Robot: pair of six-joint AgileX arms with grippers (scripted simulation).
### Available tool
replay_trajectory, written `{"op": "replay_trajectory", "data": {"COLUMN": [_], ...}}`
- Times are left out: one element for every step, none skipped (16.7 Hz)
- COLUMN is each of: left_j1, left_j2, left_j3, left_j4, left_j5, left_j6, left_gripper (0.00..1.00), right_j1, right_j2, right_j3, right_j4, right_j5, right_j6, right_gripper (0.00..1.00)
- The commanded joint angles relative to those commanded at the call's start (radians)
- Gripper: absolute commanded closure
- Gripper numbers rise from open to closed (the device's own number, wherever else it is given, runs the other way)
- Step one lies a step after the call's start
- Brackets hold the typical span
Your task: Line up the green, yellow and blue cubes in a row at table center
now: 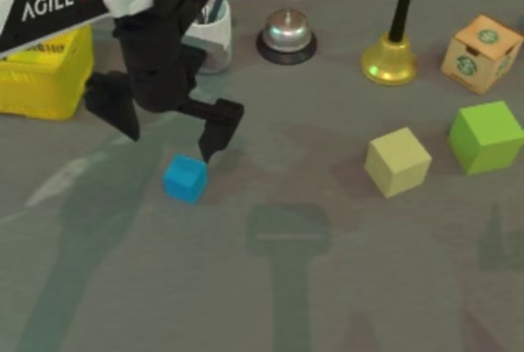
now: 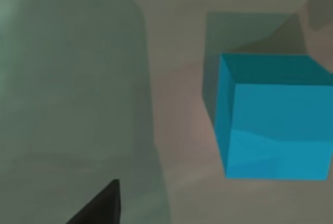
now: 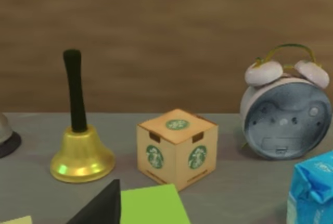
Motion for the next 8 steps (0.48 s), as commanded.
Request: {"op": "replay_trajectory", "data": {"left_j1": [0.000,0.000,0.000,0.000,0.005,0.005,0.003,0.003], "left_j2": [0.002,0.002,0.002,0.002,-0.001,0.001,0.006,0.015], "left_j3": [0.002,0.002,0.002,0.002,-0.001,-0.004,-0.014,-0.030], "left_j4": [-0.001,-0.001,-0.001,-0.001,0.001,0.004,0.018,0.041], "left_j5": [0.000,0.000,0.000,0.000,0.000,0.000,0.000,0.000], "left_j6": [0.000,0.000,0.000,0.000,0.000,0.001,0.002,0.003], "left_gripper": [0.00,0.00,0.00,0.00,0.00,0.00,0.00,0.00], "right_j1": [0.000,0.000,0.000,0.000,0.000,0.000,0.000,0.000], "right_j2": [0.000,0.000,0.000,0.000,0.000,0.000,0.000,0.000], "right_j3": [0.000,0.000,0.000,0.000,0.000,0.000,0.000,0.000], "right_j4": [0.000,0.000,0.000,0.000,0.000,0.000,0.000,0.000], "right_j5": [0.000,0.000,0.000,0.000,0.000,0.000,0.000,0.000], "right_j6": [0.000,0.000,0.000,0.000,0.000,0.000,0.000,0.000], "right_gripper": [0.00,0.00,0.00,0.00,0.00,0.00,0.00,0.00]}}
